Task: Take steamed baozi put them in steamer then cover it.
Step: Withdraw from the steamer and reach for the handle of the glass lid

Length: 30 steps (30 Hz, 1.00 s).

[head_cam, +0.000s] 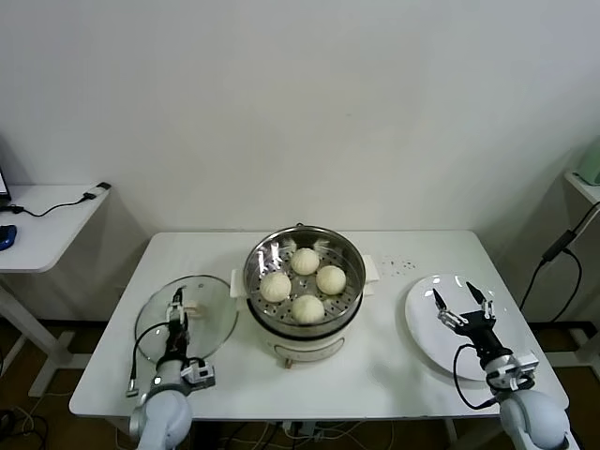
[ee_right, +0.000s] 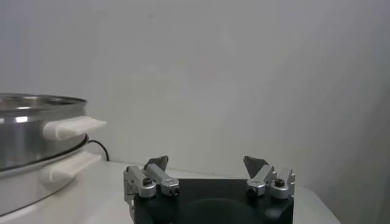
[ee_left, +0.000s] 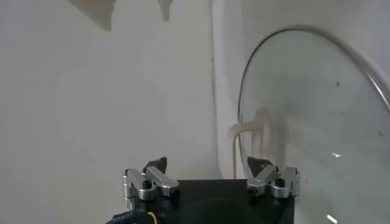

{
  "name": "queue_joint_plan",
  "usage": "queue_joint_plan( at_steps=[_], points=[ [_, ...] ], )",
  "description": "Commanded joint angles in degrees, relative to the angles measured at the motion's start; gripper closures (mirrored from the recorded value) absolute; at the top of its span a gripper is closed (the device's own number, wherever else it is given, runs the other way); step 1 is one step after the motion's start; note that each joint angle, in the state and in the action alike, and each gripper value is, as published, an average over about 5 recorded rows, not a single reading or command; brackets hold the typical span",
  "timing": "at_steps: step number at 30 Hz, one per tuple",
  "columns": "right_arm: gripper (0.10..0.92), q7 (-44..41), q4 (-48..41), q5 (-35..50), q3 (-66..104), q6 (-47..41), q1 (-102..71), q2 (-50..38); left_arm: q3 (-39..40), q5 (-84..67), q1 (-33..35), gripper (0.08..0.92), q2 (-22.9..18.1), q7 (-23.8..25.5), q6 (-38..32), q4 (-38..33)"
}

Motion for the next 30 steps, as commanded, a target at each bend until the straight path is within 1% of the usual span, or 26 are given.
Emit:
queue_joint_plan(
  at_steps=[1,7,14,17,21,30],
  points=[
    [0.203,-0.7,-0.7,-2.3,0.5,0.7,-0.7,0.9,0.1,-3.2,-5.9,0.177,0.2,-2.2,1.2,7.2],
    [0.203,-1.0,-1.3,-2.6,0.6,0.9,-0.7,1.1,0.0,-4.0,-7.4,0.177,1.2,-2.6,1.0,8.5],
    [0.203,-1.2,-2.0,-2.7,0.7,1.1,-0.4,1.8,0.4,-4.9,-8.2,0.177,1.3,-3.3,0.3,9.8],
    [0.203,-1.3,-2.3,-2.9,0.6,1.1,-0.3,2.2,0.4,-5.4,-8.3,0.204,1.5,-3.0,-0.2,9.8],
    [0.203,-1.4,-2.8,-3.3,0.5,1.4,-0.2,2.8,0.4,-6.3,-8.1,0.304,1.9,-2.5,-0.6,9.8],
    [0.203,-1.6,-3.6,-4.0,0.4,1.6,0.4,3.5,0.1,-7.2,-7.9,0.564,2.1,-2.3,-1.9,9.7]
  ],
)
